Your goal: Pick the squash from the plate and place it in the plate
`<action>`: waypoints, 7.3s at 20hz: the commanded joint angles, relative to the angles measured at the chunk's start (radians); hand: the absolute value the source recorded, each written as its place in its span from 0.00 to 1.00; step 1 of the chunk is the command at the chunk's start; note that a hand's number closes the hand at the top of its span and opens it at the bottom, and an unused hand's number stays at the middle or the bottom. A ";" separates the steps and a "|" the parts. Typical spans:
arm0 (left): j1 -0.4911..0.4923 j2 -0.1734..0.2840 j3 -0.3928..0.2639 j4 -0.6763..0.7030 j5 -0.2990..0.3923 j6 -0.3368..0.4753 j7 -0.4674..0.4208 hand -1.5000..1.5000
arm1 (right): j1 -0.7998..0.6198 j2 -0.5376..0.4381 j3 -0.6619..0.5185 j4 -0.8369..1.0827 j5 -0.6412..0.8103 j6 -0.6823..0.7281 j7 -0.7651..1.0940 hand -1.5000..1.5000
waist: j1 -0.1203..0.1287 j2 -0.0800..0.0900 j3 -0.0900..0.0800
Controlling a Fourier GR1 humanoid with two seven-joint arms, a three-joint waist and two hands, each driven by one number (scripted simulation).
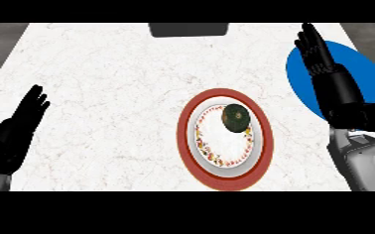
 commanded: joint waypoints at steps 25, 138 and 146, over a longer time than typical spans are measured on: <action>-0.324 -0.090 -0.171 -0.078 -0.154 -0.135 -0.062 0.50 | -0.751 0.108 0.497 0.828 0.130 1.109 0.428 0.00 | 0.070 0.022 0.004; -0.187 -0.279 -0.021 -0.182 -0.371 -0.261 -0.009 0.50 | 0.254 -0.265 0.026 -0.357 0.910 0.038 0.567 1.00 | 0.044 0.015 0.006; -0.219 -0.275 0.037 -0.125 -0.351 -0.318 -0.027 0.50 | 0.177 -0.254 -0.167 -0.019 0.813 -0.052 0.271 1.00 | 0.040 0.015 0.006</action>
